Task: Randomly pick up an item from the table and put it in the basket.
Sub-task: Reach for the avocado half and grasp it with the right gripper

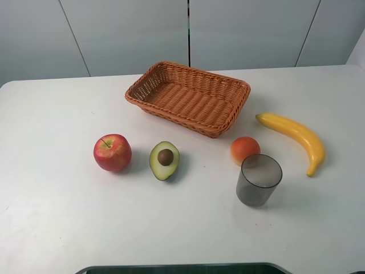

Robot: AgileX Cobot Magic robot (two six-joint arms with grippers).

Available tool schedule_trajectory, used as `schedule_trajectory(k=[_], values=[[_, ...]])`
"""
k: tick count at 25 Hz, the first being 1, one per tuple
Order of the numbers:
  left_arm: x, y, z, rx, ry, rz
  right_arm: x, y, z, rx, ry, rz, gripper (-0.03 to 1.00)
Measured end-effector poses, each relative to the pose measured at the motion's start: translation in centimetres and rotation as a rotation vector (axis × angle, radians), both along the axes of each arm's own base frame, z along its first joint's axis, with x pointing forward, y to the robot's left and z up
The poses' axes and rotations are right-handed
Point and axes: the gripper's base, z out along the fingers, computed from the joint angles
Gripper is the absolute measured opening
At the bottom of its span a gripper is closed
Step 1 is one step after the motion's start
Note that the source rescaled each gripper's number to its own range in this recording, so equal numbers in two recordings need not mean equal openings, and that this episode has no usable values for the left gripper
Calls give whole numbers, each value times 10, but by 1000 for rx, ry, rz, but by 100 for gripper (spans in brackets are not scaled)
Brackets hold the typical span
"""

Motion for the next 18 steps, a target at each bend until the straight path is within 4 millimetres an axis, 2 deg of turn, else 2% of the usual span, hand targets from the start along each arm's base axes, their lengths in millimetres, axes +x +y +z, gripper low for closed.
schedule_trajectory(k=[11,15,18], values=[[0,0,0,0,0,0,2,5,3,47,38,34,100],[0,0,0,0,0,0,17,5,22,63,146,44,100],[0,0,0,0,0,0,37,5,41,70,212,42,100]])
